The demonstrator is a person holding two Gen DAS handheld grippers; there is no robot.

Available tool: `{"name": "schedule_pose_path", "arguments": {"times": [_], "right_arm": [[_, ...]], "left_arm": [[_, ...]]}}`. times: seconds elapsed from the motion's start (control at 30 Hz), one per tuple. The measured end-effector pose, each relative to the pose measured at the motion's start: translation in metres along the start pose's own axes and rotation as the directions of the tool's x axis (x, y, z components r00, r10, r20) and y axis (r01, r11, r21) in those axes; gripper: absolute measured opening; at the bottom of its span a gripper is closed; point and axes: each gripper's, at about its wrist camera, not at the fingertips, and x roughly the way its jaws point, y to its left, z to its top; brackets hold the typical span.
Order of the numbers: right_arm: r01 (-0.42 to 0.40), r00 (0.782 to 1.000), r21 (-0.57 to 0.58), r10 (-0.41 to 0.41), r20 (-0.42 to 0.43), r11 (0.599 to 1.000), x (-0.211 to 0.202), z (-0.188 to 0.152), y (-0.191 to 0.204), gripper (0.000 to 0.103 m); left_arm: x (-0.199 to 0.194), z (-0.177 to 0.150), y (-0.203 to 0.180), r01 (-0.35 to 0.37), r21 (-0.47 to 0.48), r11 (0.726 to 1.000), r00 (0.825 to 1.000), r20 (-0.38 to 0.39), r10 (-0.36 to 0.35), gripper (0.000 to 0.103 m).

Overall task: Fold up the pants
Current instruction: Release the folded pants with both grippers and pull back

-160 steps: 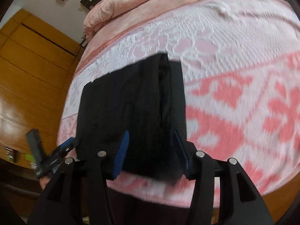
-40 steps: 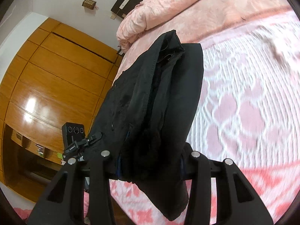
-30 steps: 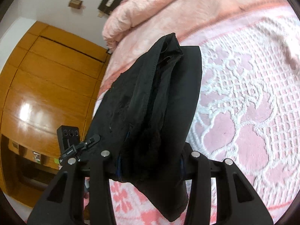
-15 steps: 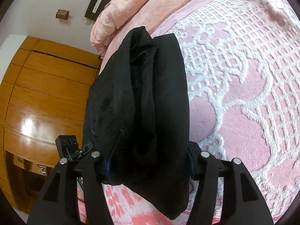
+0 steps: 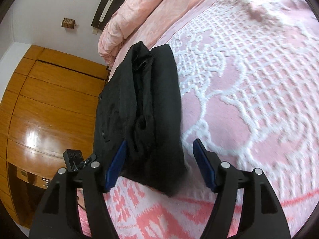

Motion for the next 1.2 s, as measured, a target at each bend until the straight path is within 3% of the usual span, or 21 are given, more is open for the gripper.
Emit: {"name": "schedule_pose_path", "arguments": {"times": [0.3,0.37,0.43,0.53,0.67,0.77,0.93,1.07,1.2], "right_arm": [[0.188,0.981,-0.032,-0.186,0.056,0.982,-0.027,-0.032,0.008,0.068],[0.26,0.964,-0.05,-0.256,0.068,0.964,-0.03,-0.043,0.015,0.07],[0.32,0.945,-0.063,-0.314,0.088,0.945,-0.033,-0.056,0.024,0.081],[0.366,0.928,-0.075,-0.358,0.102,0.927,-0.035,-0.074,0.03,0.088],[0.474,0.879,-0.139,-0.457,0.137,0.869,-0.031,-0.099,0.057,0.092],[0.522,0.851,-0.173,-0.496,0.173,0.835,-0.028,-0.113,0.079,0.095],[0.549,0.833,-0.224,-0.504,0.23,0.805,-0.028,-0.131,0.119,0.098],[0.594,0.8,-0.259,-0.525,0.291,0.762,-0.035,-0.146,0.149,0.099],[0.619,0.78,-0.268,-0.537,0.322,0.738,-0.044,-0.154,0.167,0.099]], "left_arm": [[-0.027,-0.036,-0.014,-0.186,0.04,0.982,0.983,0.009,0.186,0.094],[-0.032,-0.047,-0.019,-0.205,0.042,0.978,0.979,0.002,0.205,0.095],[-0.036,-0.058,-0.025,-0.223,0.038,0.974,0.975,0.002,0.223,0.096],[-0.043,-0.072,-0.035,-0.253,0.034,0.967,0.968,0.011,0.252,0.096],[-0.054,-0.087,-0.054,-0.288,0.044,0.957,0.958,0.022,0.287,0.097],[-0.062,-0.096,-0.072,-0.315,0.077,0.946,0.949,0.033,0.313,0.097],[-0.079,-0.106,-0.106,-0.341,0.16,0.926,0.94,0.075,0.333,0.097],[-0.092,-0.109,-0.127,-0.351,0.184,0.918,0.936,0.106,0.336,0.097],[-0.102,-0.111,-0.14,-0.388,0.201,0.9,0.92,0.149,0.363,0.097]]}}
